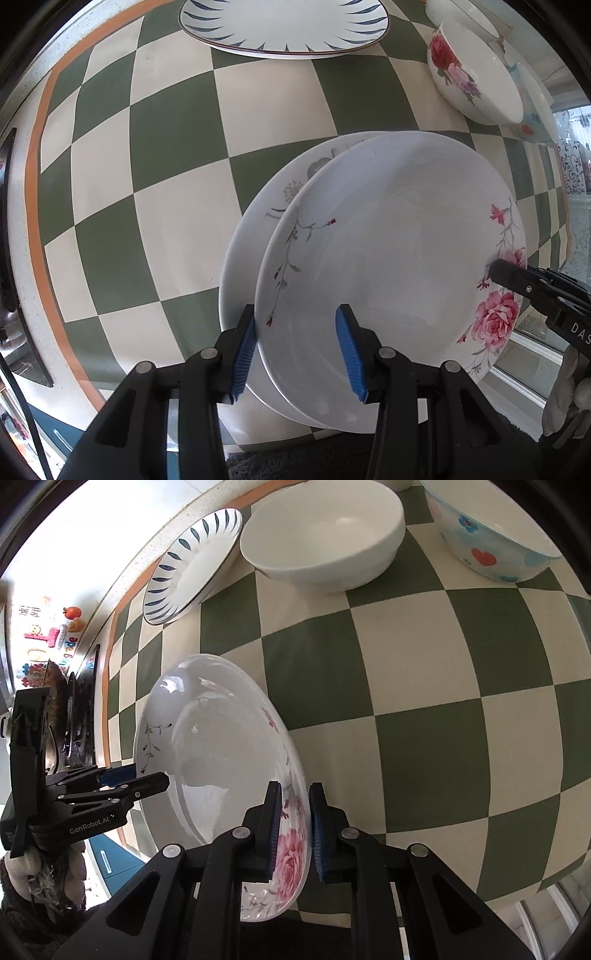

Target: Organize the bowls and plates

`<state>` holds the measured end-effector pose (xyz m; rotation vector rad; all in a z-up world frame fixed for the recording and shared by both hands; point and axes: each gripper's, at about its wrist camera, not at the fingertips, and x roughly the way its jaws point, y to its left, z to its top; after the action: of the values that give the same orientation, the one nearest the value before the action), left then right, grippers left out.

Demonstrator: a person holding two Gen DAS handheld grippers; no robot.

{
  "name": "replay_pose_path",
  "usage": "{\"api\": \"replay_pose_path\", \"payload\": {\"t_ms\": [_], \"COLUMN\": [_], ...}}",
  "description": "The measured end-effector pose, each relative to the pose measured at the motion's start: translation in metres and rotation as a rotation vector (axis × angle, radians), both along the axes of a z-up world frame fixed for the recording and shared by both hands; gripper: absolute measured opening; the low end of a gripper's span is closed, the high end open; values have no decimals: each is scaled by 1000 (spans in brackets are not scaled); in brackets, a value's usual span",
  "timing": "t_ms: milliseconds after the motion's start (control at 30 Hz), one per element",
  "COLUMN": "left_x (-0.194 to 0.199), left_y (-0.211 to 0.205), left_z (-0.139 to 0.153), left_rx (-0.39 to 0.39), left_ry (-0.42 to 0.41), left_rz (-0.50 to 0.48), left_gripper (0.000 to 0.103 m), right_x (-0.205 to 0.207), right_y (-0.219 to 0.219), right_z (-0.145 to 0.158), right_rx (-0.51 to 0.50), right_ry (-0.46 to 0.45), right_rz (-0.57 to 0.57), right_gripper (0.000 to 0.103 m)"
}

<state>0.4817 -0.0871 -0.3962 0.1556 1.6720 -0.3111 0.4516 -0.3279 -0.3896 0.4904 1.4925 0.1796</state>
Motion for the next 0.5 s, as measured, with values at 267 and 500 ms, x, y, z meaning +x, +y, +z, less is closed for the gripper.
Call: {"api": "replay_pose_path", "payload": {"t_ms": [267,500], "left_x": [-7,-8], "left_y": [3,10], "left_z": [2,15], "left_rx": [2,13], "left_ry": [-13,-41], "left_rz": [34,63], "left_gripper": [39,39], "right_x": [2,6], "right_y": [-4,-7], "right_z": [11,15], "right_rx": [-4,-2], "right_ry": [-1,11], "right_rz": [0,16], "right_gripper": [17,17]}}
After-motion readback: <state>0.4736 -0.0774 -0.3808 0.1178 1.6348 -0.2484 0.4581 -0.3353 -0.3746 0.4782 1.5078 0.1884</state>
